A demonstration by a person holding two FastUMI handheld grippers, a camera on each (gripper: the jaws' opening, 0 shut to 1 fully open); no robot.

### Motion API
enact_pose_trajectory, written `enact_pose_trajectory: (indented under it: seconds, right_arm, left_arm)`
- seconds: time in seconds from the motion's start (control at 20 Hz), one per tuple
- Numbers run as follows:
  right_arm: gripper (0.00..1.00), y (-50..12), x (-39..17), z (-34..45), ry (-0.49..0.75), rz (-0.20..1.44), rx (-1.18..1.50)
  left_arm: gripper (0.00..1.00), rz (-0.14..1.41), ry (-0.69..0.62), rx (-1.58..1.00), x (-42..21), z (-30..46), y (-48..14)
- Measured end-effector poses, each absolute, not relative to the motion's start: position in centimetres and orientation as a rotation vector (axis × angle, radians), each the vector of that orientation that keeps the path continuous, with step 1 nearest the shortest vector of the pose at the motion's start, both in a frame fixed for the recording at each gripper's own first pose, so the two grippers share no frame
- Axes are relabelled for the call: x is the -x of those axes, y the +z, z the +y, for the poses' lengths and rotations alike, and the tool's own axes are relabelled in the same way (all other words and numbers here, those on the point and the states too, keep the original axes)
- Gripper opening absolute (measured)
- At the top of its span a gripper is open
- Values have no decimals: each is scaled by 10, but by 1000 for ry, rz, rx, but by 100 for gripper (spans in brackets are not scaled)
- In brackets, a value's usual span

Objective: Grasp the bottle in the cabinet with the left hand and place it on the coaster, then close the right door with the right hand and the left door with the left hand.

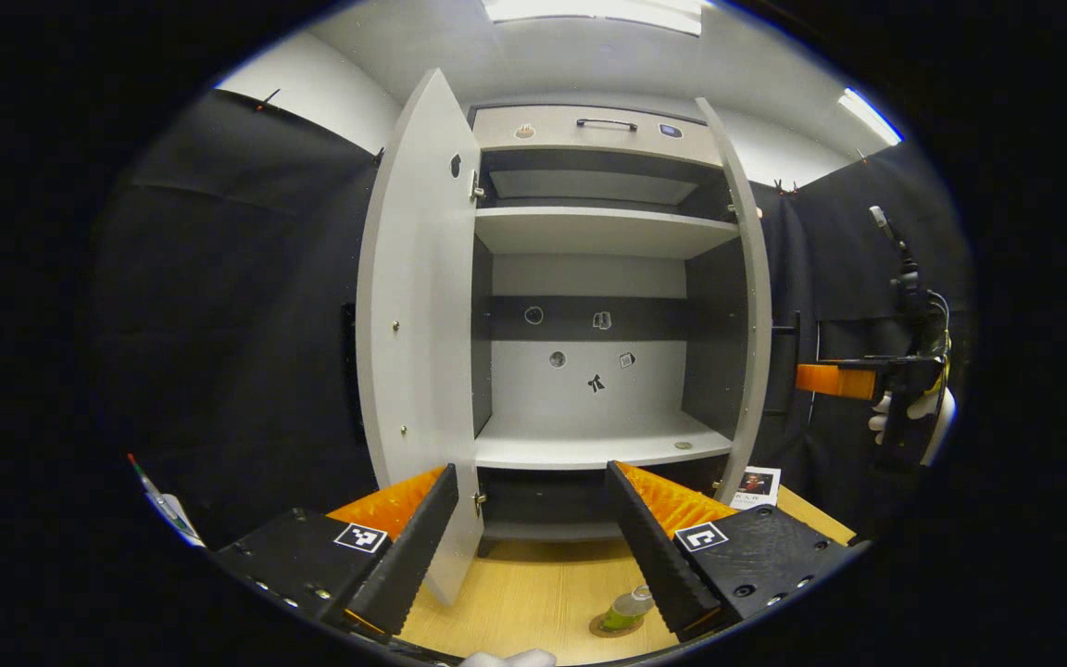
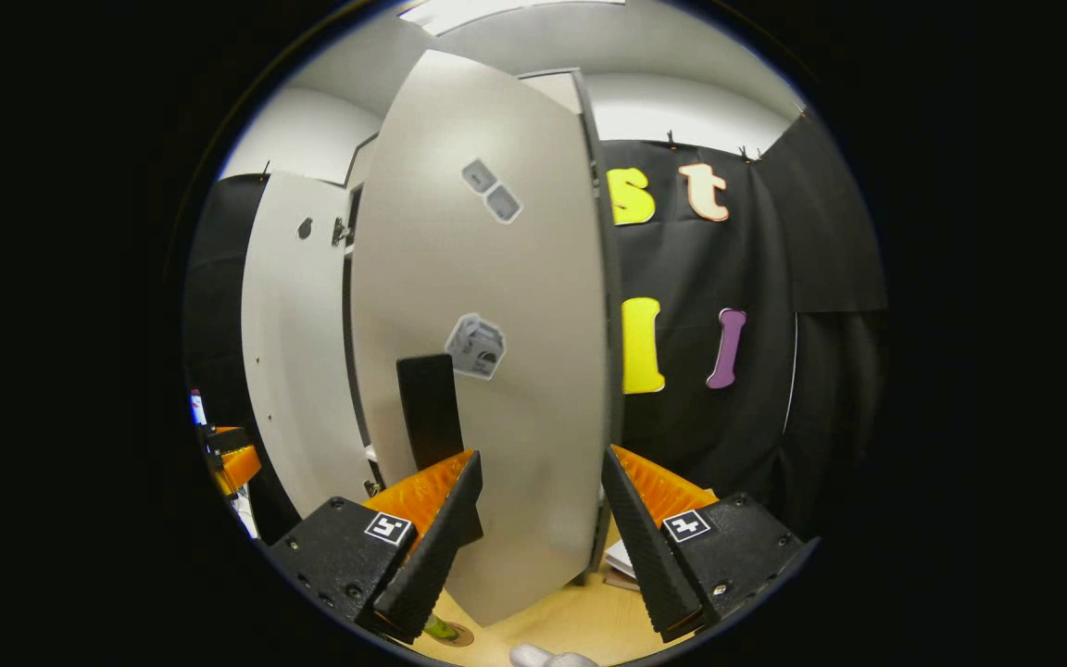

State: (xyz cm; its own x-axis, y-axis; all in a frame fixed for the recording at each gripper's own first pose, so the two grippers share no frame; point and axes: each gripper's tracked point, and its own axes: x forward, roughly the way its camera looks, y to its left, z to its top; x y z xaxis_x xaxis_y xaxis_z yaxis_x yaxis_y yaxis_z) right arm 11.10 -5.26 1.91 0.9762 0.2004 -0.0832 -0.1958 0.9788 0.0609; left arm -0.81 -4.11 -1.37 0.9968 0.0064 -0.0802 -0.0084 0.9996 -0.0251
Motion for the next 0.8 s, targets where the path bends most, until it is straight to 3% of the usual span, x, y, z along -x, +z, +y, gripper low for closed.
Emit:
enact_pose_trajectory:
  seconds: [0.8]
  right_arm:
    - [81,28,-76,-10,161,56,-60]
  left_arm:
    - [96,38,-18,28,-3,23,-12]
